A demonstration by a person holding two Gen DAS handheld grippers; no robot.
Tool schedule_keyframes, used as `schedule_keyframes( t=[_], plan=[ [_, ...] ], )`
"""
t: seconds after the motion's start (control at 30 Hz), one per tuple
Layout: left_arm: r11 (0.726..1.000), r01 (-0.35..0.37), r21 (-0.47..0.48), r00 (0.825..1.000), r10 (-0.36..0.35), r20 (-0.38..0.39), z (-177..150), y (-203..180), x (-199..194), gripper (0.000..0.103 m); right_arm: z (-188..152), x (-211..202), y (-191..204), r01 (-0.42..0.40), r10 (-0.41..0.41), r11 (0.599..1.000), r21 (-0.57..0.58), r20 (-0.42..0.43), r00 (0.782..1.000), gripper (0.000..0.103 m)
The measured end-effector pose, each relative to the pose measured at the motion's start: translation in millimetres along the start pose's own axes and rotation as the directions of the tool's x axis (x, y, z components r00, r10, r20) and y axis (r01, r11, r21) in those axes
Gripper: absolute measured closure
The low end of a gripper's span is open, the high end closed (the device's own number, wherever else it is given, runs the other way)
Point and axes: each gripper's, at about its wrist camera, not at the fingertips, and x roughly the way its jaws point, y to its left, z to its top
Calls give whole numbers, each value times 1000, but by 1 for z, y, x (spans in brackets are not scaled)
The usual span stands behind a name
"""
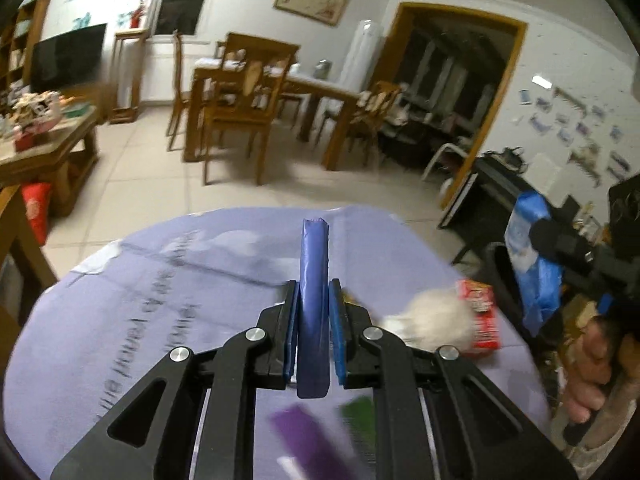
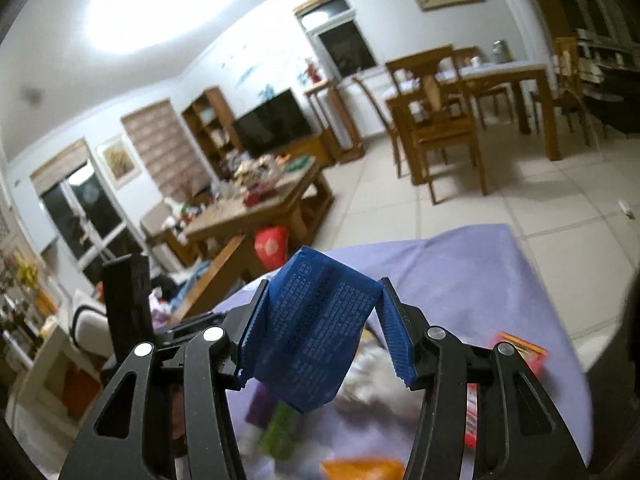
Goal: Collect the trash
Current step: 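Carry both blue items over the black bin and open both tools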
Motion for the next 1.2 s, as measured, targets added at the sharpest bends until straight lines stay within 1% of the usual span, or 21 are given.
schedule_keyframes(
  t=[0.07,0.17,0.23,0.27,0.3,0.37,0.5,0.67,0.73,0.83,0.9,1.1,1.2],
  plan=[
    [1000,25,8,1000,-25,7,-1,-18,-2,87,-5,-34,-20,33,-35,999,35,56,998,51],
    [997,69,33,997,-70,25,2,-53,-6,87,-13,-78,-50,54,-64,994,98,109,992,51],
    [993,98,64,995,-100,31,6,-80,-6,87,-17,-102,-68,81,-99,989,127,144,985,50],
    [991,110,75,993,-113,32,6,-89,-5,87,-18,-117,-78,100,-123,985,141,165,979,50],
    [987,130,92,991,-134,30,7,-105,-3,87,-20,-128,-88,116,-144,981,155,182,973,50],
    [980,161,116,986,-165,24,8,-129,3,87,-26,-152,-109,152,-193,970,192,218,957,50],
    [958,244,148,969,-245,-10,7,-180,24,87,-35,-195,-152,231,-300,937,261,264,917,50],
    [928,330,171,944,-322,-76,-2,-235,57,87,-53,-236,-202,290,-396,892,346,291,871,50],
    [920,351,174,936,-339,-100,-6,-250,68,87,-61,-250,-224,303,-425,871,387,286,859,50],
    [906,386,175,920,-364,-142,-15,-277,89,87,-69,-261,-253,292,-438,850,438,280,854,50],
    [900,398,175,914,-373,-161,-20,-285,98,87,-74,-267,-269,294,-452,833,468,269,851,50],
    [895,415,162,901,-381,-206,-35,-306,121,87,-87,-272,-302,288,-464,806,517,249,850,50],
    [897,413,156,900,-375,-224,-41,-312,130,87,-90,-268,-304,291,-471,795,532,241,848,50]
  ],
)
